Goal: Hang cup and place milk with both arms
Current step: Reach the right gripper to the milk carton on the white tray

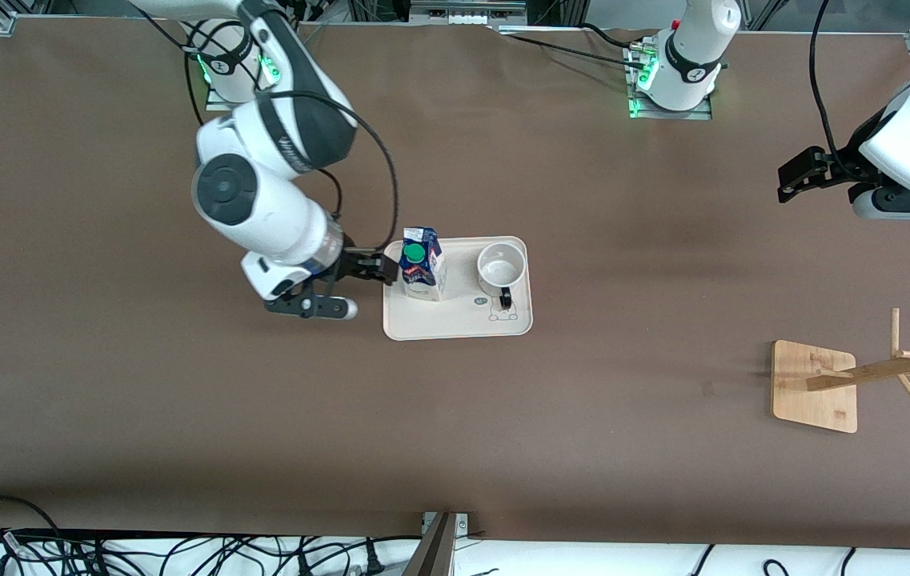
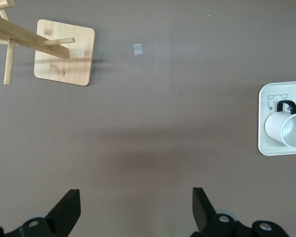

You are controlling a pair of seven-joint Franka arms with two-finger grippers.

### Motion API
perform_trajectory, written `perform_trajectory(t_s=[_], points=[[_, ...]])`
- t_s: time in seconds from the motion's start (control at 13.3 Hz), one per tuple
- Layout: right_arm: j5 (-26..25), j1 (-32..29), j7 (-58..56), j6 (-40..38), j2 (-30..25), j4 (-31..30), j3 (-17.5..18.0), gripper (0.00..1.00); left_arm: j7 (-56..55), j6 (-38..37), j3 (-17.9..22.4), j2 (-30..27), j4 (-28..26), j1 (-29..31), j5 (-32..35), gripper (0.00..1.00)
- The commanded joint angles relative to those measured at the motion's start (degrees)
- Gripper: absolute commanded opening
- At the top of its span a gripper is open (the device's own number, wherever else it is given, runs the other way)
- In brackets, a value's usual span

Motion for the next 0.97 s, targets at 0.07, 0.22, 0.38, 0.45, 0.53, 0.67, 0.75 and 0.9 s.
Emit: perform_trajectory(t_s=[0.07, 0.22, 0.38, 0.45, 0.53, 0.67, 0.75, 0.9], points=[[1.21, 1.33, 1.91, 0.8, 1.29, 0.62, -0.77, 1.0, 0.22, -1.43, -0.1, -0.39, 0.67, 0.06, -0.24, 1.0], [1.3, 3.26, 1.73, 0.28, 1.29, 0.53, -0.77, 1.0, 0.22, -1.61, -0.1, -0.39, 0.67, 0.06, -0.24, 1.0], [1.3, 4.92, 1.55, 0.19, 1.81, 0.36, -0.77, 1.0, 0.22, -1.61, -0.1, -0.39, 0.67, 0.06, -0.24, 1.0], [1.21, 5.63, 1.64, 0.27, 2.16, 0.44, -0.77, 1.0, 0.22, -1.61, -0.01, -0.39, 0.76, 0.06, -0.24, 1.0], [1.21, 5.98, 1.64, 0.27, 2.69, 0.53, -0.77, 1.0, 0.22, -1.61, -0.1, -0.39, 0.67, 0.06, -0.24, 1.0], [1.13, 6.34, 1.2, 0.27, 3.39, 0.45, -0.77, 1.0, 0.22, -1.61, -0.01, -0.39, 0.76, 0.06, -0.24, 1.0], [1.13, 6.34, 1.11, 0.27, 3.48, 0.45, -0.77, 1.0, 0.22, -1.61, -0.01, -0.39, 0.67, 0.06, -0.24, 1.0], [1.13, 6.43, -1.25, 0.1, 3.48, 0.45, -0.77, 1.0, 0.22, -1.61, -0.01, -0.39, 0.67, 0.06, -0.24, 1.0]])
